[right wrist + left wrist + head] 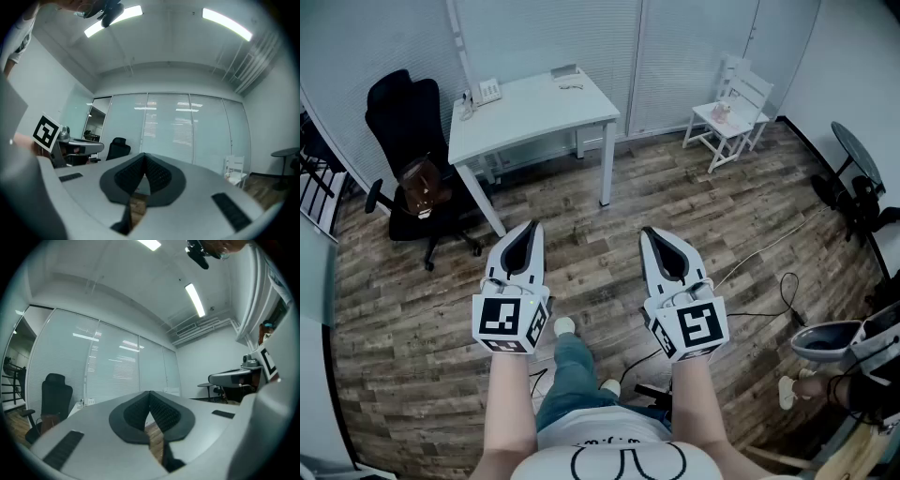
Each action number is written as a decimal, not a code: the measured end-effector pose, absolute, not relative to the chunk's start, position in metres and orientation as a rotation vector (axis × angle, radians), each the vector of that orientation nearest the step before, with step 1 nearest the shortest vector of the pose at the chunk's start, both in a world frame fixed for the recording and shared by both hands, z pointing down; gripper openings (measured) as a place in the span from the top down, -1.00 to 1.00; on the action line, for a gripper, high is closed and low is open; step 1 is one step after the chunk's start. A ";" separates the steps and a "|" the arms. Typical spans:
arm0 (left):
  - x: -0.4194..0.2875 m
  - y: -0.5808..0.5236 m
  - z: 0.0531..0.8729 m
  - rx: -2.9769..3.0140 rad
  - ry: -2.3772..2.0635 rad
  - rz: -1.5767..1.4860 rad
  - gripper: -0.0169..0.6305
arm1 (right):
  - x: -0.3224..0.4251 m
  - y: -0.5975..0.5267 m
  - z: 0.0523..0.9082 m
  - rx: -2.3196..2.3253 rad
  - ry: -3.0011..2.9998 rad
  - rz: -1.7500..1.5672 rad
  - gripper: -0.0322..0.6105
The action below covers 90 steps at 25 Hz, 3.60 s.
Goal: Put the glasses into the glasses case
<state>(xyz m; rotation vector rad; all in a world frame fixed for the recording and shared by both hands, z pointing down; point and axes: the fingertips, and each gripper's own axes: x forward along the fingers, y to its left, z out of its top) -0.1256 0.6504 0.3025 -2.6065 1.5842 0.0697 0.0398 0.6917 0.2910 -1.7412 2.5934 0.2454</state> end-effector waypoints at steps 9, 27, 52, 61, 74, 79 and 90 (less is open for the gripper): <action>-0.139 0.614 0.311 -2.603 1.600 0.044 0.90 | 0.026 0.654 0.299 -1.736 2.628 0.256 0.87; -0.187 0.351 0.322 -2.660 1.594 0.080 0.90 | -0.019 0.400 0.305 -1.757 2.647 0.214 0.87; -0.167 0.116 0.326 -2.630 1.566 0.014 0.90 | 0.007 0.147 0.310 -1.754 2.628 0.204 0.87; -0.123 -0.028 0.324 -2.634 1.646 0.009 0.90 | 0.046 0.001 0.302 -1.671 2.693 0.204 0.87; -0.068 -0.166 0.337 -2.672 1.556 -0.222 0.43 | 0.093 -0.145 0.312 -1.594 2.708 0.112 0.87; -0.062 -0.210 0.347 -2.721 1.457 -0.356 0.42 | 0.100 -0.182 0.328 -1.613 2.708 0.032 0.87; -0.031 -0.334 0.395 -2.852 1.122 -0.703 0.47 | 0.116 -0.293 0.355 -1.667 2.771 -0.025 0.87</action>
